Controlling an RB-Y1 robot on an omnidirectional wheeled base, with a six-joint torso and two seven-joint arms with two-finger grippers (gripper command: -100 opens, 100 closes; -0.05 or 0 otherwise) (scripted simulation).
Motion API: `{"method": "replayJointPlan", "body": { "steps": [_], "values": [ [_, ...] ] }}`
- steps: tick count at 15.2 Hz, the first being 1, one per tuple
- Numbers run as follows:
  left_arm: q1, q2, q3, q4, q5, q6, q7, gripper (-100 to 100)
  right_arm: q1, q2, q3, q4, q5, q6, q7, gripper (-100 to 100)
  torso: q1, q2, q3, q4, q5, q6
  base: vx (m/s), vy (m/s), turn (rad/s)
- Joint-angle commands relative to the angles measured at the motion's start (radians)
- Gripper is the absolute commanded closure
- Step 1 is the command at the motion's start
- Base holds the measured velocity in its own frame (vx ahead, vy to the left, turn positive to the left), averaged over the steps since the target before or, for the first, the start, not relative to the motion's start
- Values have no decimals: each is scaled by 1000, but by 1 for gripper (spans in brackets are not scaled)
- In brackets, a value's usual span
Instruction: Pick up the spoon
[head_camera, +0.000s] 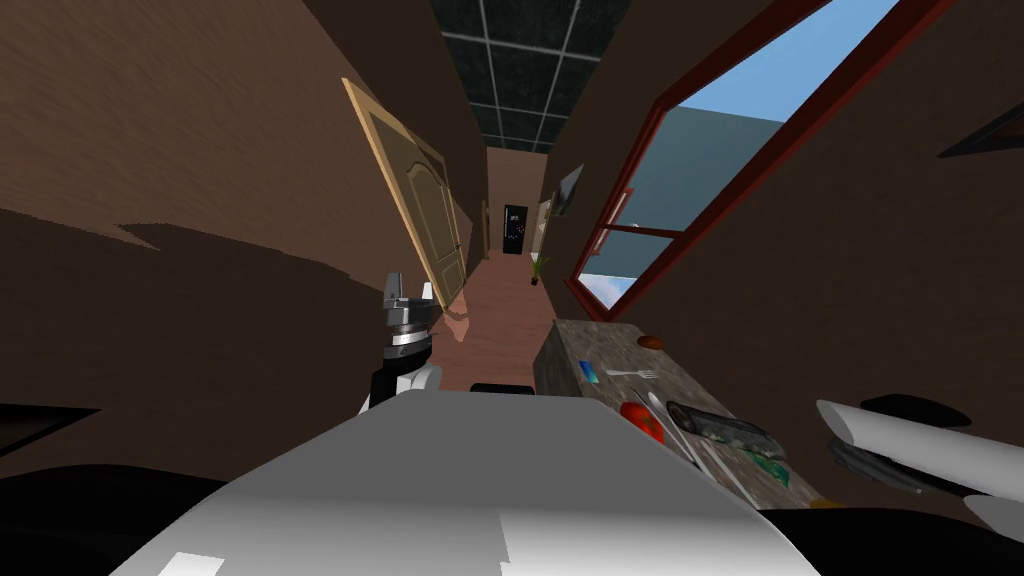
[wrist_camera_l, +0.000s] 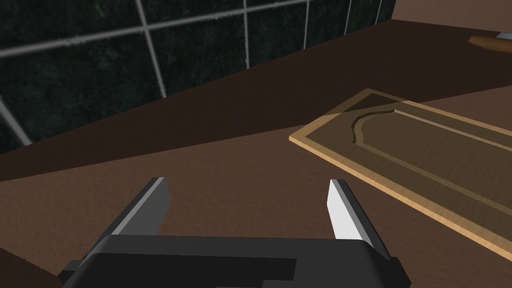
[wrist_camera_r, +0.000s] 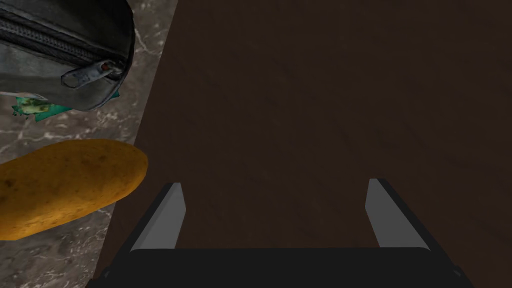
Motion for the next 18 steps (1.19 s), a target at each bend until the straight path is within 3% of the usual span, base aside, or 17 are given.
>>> {"method": "replayJointPlan", "body": {
  "steps": [1,2,3,7,8,11,12,15,16,18],
  "values": [
    [0,0,0,0,0,0,0,0,-11,2,-1,12,-50,28,8,-100,0,0,0,0,0,0,-11,1,0],
    [0,0,0,0,0,0,0,0,-11,2,-1,12,-72,28,8,-100,0,0,0,0,0,0,-7,0,1],
    [0,0,0,0,0,0,0,0,-49,5,-3,43,-96,72,27,-100,0,0,0,0,0,0,-11,0,-14],
    [0,0,0,0,0,0,0,0,-49,5,-3,43,-168,88,27,-100,0,0,0,0,0,0,-9,1,-3],
    [0,0,0,0,0,0,0,0,-86,8,-4,74,-203,137,46,-100,0,0,0,0,0,0,-8,1,-12],
    [0,0,0,0,0,0,0,0,-86,8,-4,74,-261,146,46,-100,0,0,0,0,0,0,-10,2,-3],
    [0,0,0,0,0,0,0,0,-120,11,-4,103,-291,193,63,-100,0,0,0,0,0,0,-12,0,-11],
    [0,0,0,0,0,0,0,0,-120,11,-4,103,-350,202,63,-100,0,0,0,0,0,0,-12,2,-3],
    [0,0,0,0,0,0,0,0,-153,16,-4,131,-374,250,80,-100,0,0,0,0,0,0,-12,0,-7],
    [0,0,0,0,0,0,0,0,-153,16,-4,131,-423,255,80,-100,0,0,0,0,0,0,-13,-1,-9]
  ]
}}
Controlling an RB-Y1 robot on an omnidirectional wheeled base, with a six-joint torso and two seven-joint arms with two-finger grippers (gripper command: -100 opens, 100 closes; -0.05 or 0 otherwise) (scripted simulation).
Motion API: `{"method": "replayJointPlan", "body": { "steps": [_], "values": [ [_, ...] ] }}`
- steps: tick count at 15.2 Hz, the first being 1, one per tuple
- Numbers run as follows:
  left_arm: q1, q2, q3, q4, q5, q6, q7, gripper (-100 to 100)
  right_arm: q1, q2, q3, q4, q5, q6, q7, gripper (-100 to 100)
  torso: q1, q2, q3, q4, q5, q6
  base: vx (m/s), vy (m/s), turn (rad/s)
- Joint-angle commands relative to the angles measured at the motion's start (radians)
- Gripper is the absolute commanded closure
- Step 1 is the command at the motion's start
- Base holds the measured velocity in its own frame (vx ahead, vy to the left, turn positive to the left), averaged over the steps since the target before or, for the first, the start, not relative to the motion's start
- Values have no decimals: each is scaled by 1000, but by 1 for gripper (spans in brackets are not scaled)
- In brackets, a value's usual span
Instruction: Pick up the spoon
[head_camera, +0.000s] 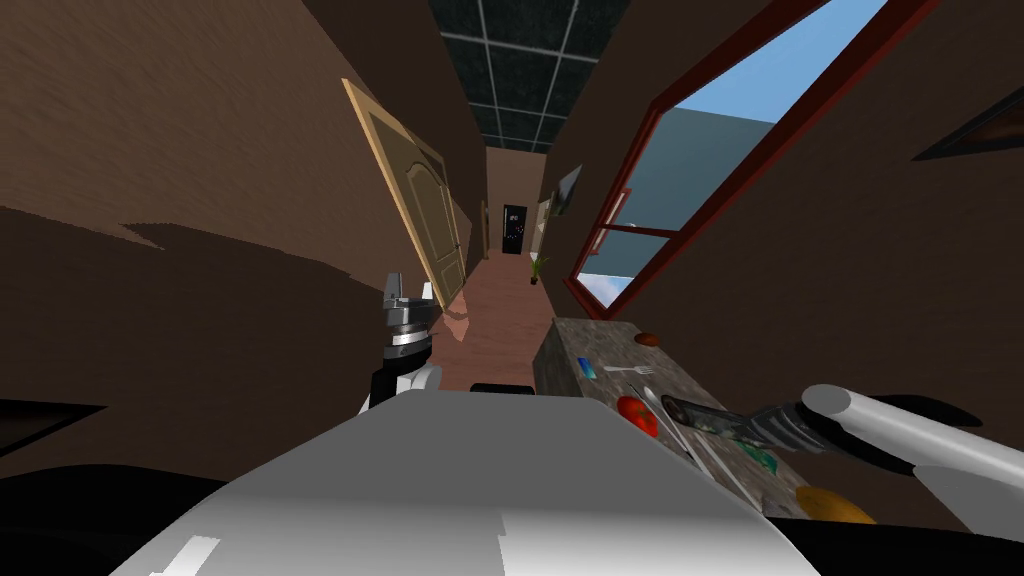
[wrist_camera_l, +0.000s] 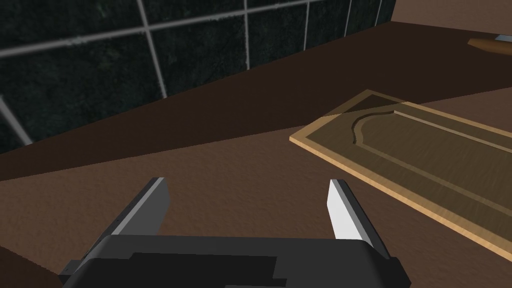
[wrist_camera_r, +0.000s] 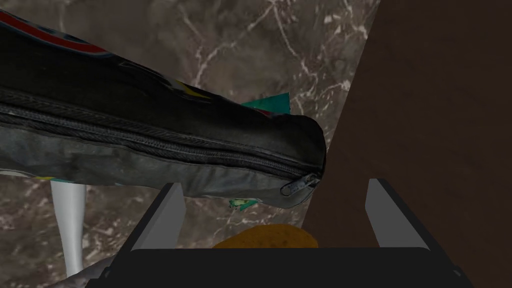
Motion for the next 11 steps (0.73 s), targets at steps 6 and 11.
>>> {"method": "replayJointPlan", "body": {
  "steps": [6,11],
  "values": [
    [0,0,0,0,0,0,0,0,-71,12,8,63,-151,103,33,-100,3,-4,-3,-1,-10,-6,-12,-4,-6],
    [0,0,0,0,0,0,0,0,-97,18,10,86,-260,146,46,-100,7,-9,-6,-3,-19,-12,-12,-1,-3]
  ]
}}
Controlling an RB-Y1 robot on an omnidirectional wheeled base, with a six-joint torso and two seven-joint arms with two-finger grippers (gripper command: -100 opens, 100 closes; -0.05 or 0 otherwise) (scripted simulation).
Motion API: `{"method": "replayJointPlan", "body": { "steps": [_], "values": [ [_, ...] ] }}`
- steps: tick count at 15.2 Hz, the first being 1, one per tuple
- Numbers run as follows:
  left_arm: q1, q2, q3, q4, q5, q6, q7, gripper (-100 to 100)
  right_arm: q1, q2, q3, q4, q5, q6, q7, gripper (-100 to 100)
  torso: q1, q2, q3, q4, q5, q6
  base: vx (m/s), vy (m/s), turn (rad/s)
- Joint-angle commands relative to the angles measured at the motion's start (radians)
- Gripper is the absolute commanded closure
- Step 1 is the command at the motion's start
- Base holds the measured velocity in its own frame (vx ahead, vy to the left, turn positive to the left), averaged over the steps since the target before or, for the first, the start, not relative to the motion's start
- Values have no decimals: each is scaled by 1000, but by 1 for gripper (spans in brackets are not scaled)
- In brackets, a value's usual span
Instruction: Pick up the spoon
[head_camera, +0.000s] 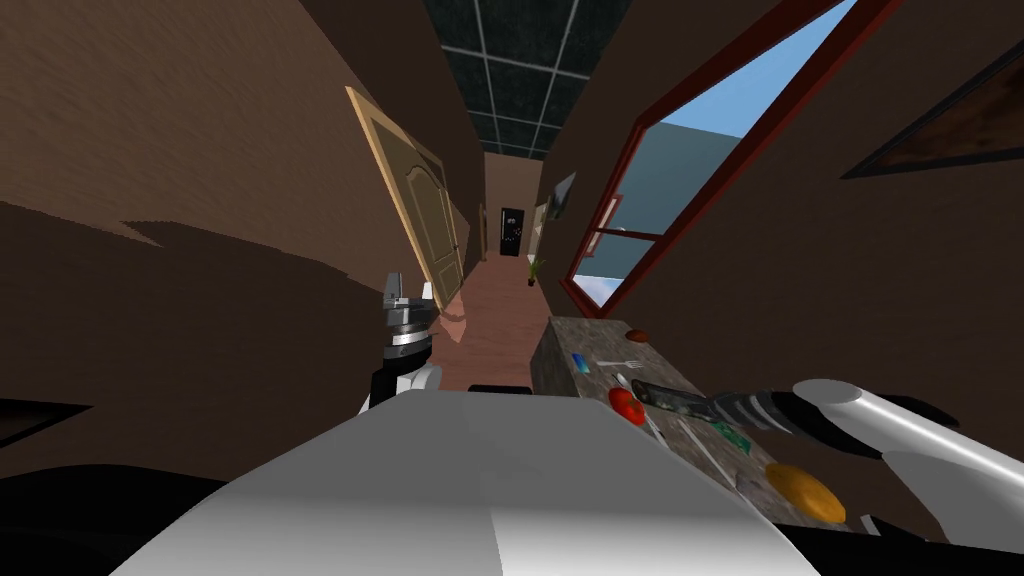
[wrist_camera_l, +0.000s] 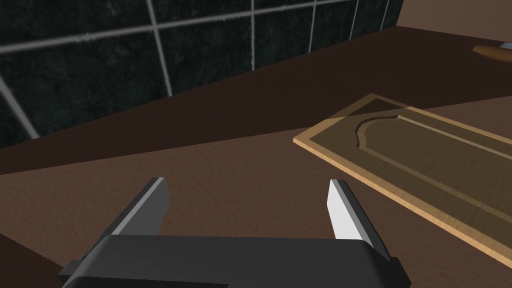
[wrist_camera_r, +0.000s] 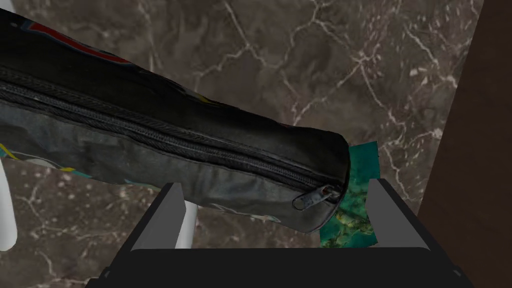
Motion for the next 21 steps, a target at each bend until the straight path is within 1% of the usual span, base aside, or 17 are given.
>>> {"method": "replayJointPlan", "body": {
  "steps": [1,3,4,6,7,8,9,10,11,12,13,14,15,16,17,18,21],
  "values": [
    [0,0,0,0,0,0,0,0,-39,10,12,37,-50,48,15,-100,0,0,0,0,0,0,-12,-3,-19],
    [0,0,0,0,0,0,0,0,-39,10,12,37,-88,48,15,-100,1,-2,-2,-1,-3,-2,-12,5,12],
    [0,0,0,0,0,0,0,0,-58,17,15,56,-114,83,26,-100,1,-3,-2,-1,-3,-3,-13,5,-10],
    [0,0,0,0,0,0,0,0,-58,17,15,56,-143,83,26,-100,2,-4,-3,-1,-4,-4,-11,2,3],
    [0,0,0,0,0,0,0,0,-74,26,19,74,-173,114,35,-100,2,-5,-3,-1,-4,-4,-10,-1,-1],
    [0,0,0,0,0,0,0,0,-74,26,19,74,-191,114,35,-100,3,-5,-3,-1,-4,-5,-10,-6,-11],
    [0,0,0,0,0,0,0,0,-87,34,23,89,-216,140,43,-100,3,-6,-4,-2,-6,-5,-12,-8,-7],
    [0,0,0,0,0,0,0,0,-87,34,23,89,-231,140,43,-100,3,-6,-4,-2,-8,-6,-13,-9,-6],
    [0,0,0,0,0,0,0,0,-97,43,27,102,-258,161,50,-100,3,-7,-5,-3,-10,-7,-15,-7,-4],
    [0,0,0,0,0,0,0,0,-97,43,27,102,-264,161,50,-100,4,-7,-5,-3,-11,-8,-13,-1,5],
    [0,0,0,0,0,0,0,0,-104,50,31,112,-289,177,55,-100,4,-8,-6,-3,-12,-9,-10,4,12],
    [0,0,0,0,0,0,0,0,-104,50,31,112,-289,177,55,-100,5,-9,-6,-3,-12,-9,-8,4,6],
    [0,0,0,0,0,0,0,0,-108,55,33,118,-305,188,58,-100,5,-9,-6,-4,-12,-9,-6,5,5],
    [0,0,0,0,0,0,0,0,-103,50,31,109,-289,176,51,-100,5,-10,-7,-4,-12,-9,0,0,0],
    [0,0,0,0,0,0,0,0,-102,16,81,96,-242,129,105,-100,5,-10,-7,-4,-13,-9,-17,2,-40],
    [0,0,0,0,0,0,0,0,-102,16,102,96,-223,116,124,-100,5,-10,-7,-4,-12,-9,-29,4,-50],
    [0,0,0,0,0,0,0,0,-102,16,104,96,-156,51,190,-100,5,-9,-6,-4,-13,-9,-16,0,-7]
  ]
}}
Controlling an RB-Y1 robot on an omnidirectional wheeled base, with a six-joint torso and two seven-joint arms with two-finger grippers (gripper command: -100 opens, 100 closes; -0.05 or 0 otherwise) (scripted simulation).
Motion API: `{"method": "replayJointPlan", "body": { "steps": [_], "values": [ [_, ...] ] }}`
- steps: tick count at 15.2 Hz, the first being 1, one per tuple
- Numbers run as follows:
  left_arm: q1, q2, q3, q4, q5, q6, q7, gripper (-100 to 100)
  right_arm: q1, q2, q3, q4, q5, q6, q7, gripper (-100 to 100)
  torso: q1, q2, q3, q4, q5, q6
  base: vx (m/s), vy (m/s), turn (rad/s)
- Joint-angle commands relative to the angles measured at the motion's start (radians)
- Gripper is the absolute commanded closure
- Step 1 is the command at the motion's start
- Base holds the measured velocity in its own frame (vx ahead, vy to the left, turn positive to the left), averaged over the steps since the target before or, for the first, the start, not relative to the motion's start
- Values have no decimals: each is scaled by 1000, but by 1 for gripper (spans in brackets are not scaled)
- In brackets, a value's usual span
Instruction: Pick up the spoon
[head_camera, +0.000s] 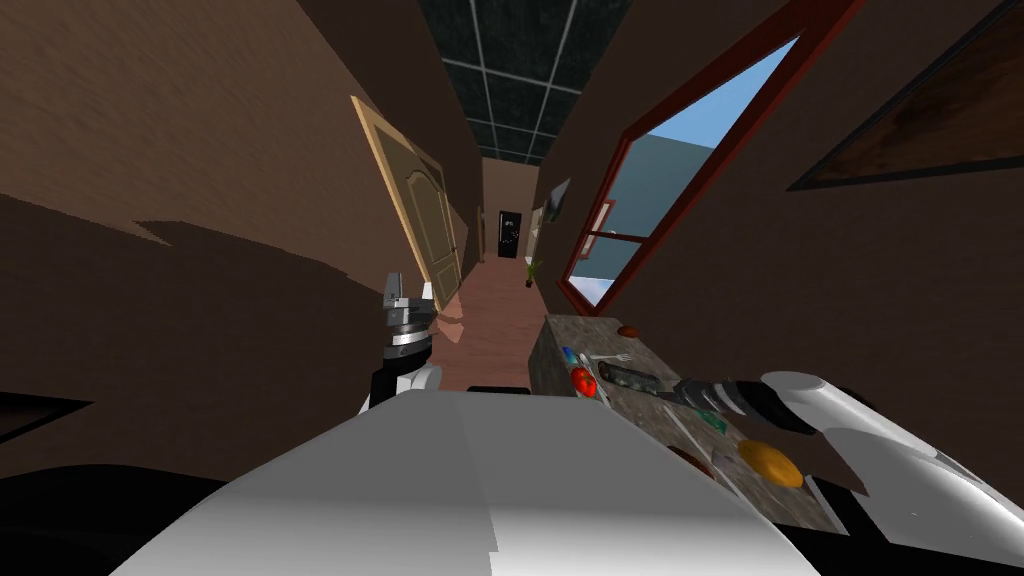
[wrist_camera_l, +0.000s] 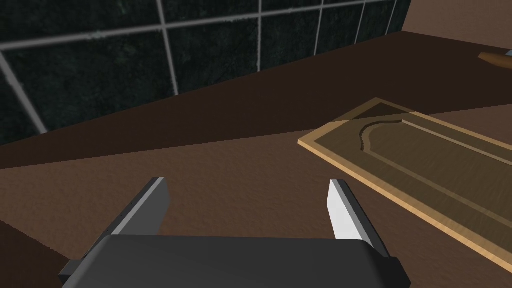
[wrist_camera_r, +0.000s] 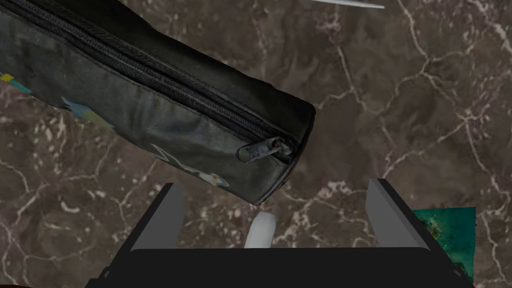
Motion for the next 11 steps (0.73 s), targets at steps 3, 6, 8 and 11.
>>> {"method": "replayJointPlan", "body": {
  "steps": [3,6,8,11],
  "values": [
    [0,0,0,0,0,0,0,0,14,2,-3,-23,96,-93,95,-100,0,-1,0,0,0,0,0,0,0],
    [0,0,0,0,0,0,0,0,7,-31,-24,-36,100,-130,108,-100,0,-1,-1,0,0,0,-28,16,-53],
    [0,0,0,0,0,0,0,0,20,-19,-20,-63,107,-122,93,-100,5,6,3,1,1,1,-124,70,-139],
    [0,0,0,0,0,0,0,0,11,-13,-12,-35,108,-120,103,100,0,0,0,0,0,-1,24,-17,111]
  ]
}}
